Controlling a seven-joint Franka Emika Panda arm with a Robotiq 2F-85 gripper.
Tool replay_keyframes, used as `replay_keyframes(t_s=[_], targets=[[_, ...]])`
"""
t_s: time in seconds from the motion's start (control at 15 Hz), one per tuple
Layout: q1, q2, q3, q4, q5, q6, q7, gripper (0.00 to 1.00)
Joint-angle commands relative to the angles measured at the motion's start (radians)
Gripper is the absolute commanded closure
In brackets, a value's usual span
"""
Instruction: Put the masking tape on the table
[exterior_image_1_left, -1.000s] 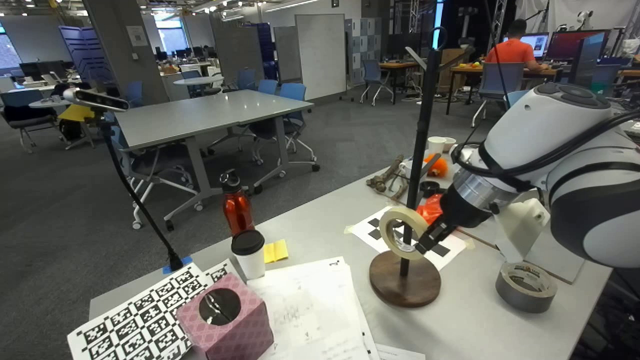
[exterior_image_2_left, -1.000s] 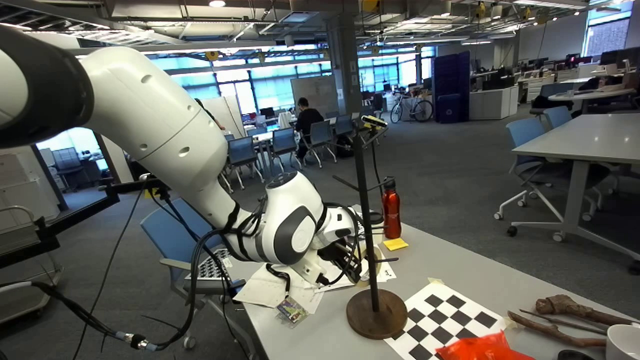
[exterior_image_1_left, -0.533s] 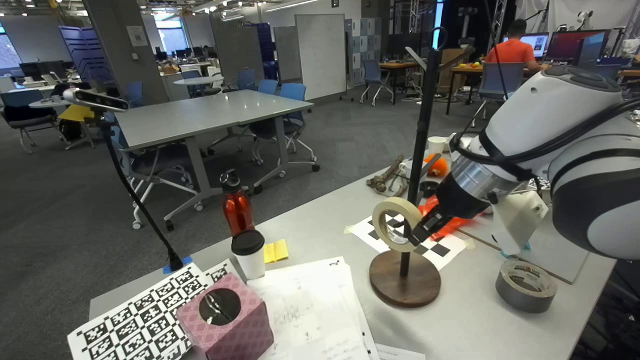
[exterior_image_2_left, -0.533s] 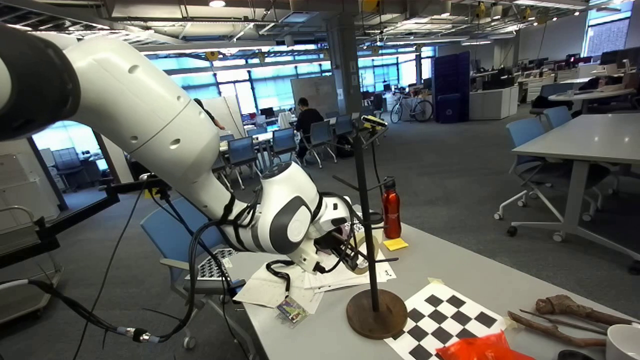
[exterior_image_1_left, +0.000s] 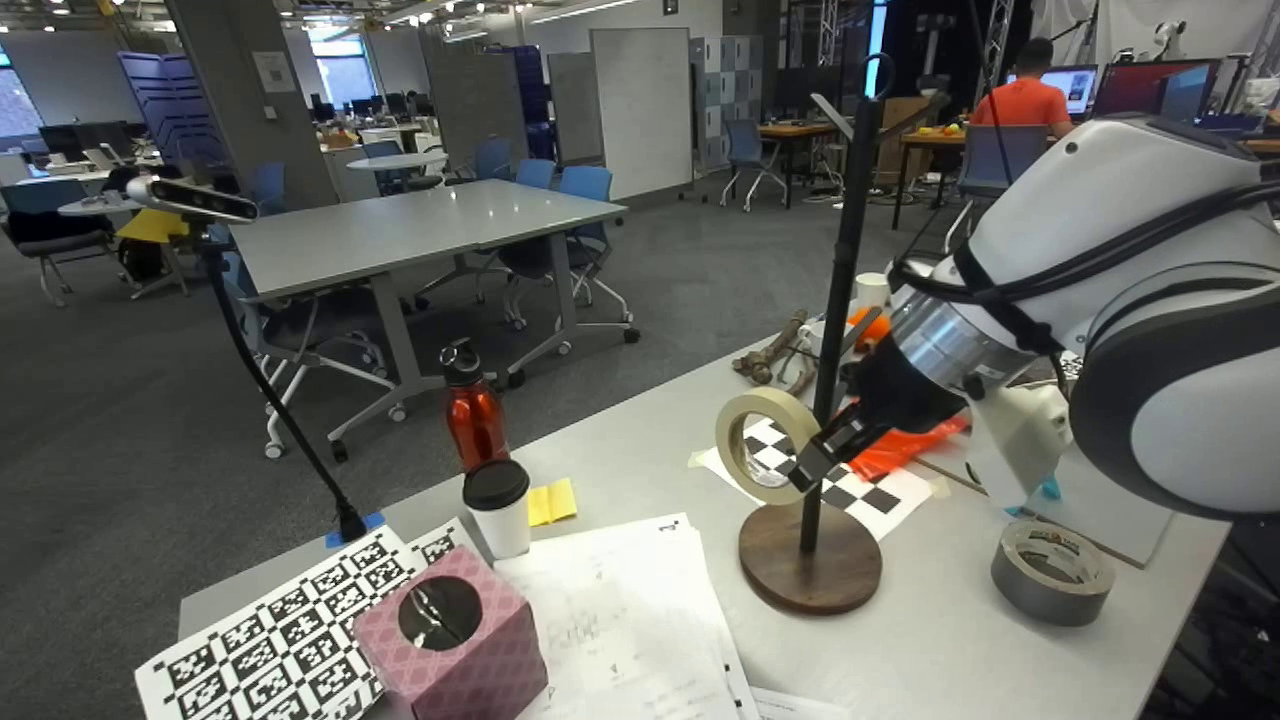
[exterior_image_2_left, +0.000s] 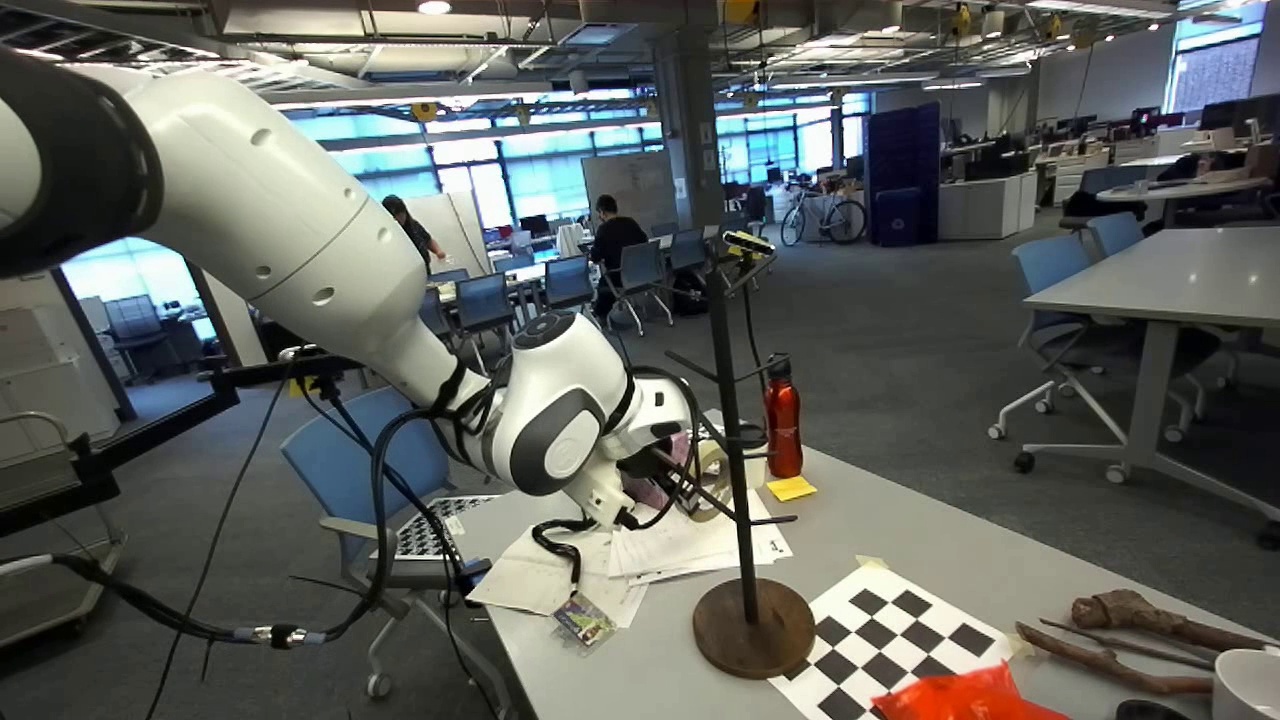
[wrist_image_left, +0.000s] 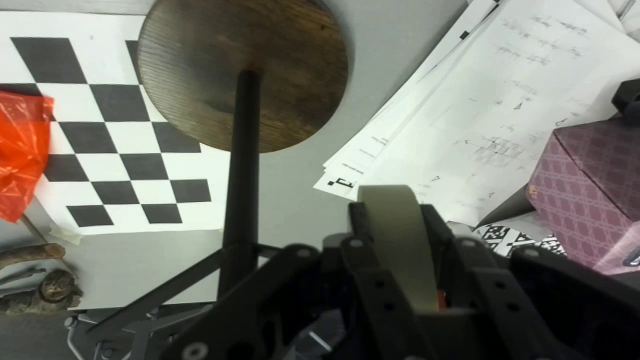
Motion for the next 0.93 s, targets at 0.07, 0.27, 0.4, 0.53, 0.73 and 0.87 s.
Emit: replay_keyframes(t_s=[0.07, 0.27, 0.4, 0.53, 0.73, 0.87], targets=[[-0.092, -0.034, 0.108, -0.036, 0.024, 0.026, -0.037, 0.93], [-0.145, -0.055, 0.166, -0.059, 0.023, 0.017, -0.043, 0.93], [-0.181, -0.072, 0.204, -0.079, 0.022, 0.014, -0.049, 0.93], [-0.217, -0.085, 0.244, -0.096, 0.023, 0.012, -0.059, 0.93], [-0.276, -0.1, 0.314, -0.118, 0.028, 0.01, -0.075, 0.93], [-0.323, -0.104, 0.37, -0.13, 0.031, 0.01, -0.092, 0.93]])
